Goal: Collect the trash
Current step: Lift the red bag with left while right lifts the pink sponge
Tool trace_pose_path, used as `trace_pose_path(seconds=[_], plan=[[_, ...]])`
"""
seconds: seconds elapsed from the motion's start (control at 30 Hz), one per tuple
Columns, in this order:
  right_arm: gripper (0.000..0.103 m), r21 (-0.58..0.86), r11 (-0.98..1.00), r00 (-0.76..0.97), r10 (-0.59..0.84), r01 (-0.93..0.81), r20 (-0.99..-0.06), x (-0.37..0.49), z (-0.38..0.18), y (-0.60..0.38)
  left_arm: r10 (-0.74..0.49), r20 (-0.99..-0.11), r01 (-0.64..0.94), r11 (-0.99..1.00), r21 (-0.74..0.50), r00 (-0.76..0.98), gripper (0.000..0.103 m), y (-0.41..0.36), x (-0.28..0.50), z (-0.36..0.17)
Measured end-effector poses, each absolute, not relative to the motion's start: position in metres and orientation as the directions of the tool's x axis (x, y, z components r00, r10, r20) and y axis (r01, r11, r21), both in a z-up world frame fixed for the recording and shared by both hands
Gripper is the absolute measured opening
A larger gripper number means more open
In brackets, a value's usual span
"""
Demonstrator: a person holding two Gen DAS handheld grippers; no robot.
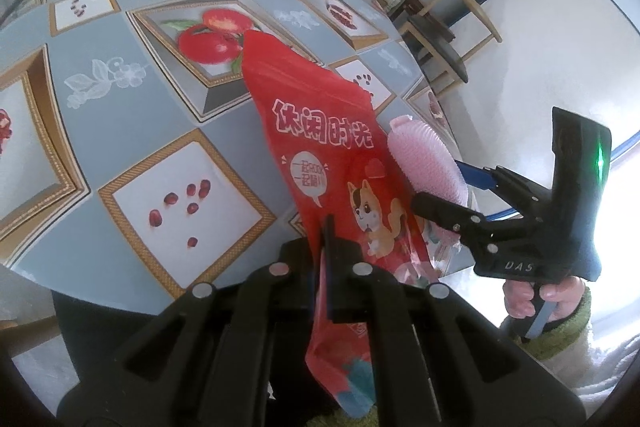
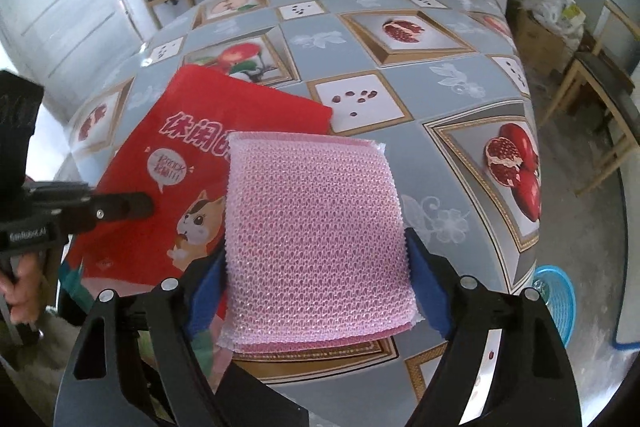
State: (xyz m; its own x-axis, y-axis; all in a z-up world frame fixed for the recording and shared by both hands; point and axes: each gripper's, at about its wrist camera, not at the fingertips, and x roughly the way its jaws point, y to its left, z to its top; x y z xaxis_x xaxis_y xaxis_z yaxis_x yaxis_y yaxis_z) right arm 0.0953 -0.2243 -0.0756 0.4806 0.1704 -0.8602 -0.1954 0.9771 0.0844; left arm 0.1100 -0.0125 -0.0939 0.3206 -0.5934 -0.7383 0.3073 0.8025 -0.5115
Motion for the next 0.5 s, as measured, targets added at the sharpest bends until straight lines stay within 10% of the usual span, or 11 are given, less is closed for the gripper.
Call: trace_pose_path(seconds=[0.5], plan=[[0.077,0.123,0.983,0.521,0.177,-0.137,-0.835,0.092,-0.058,-0.233,-0.571,-0.727,0.354,0.817,-0.455,0.382,0.002,-0.013,0.094,-0.074]])
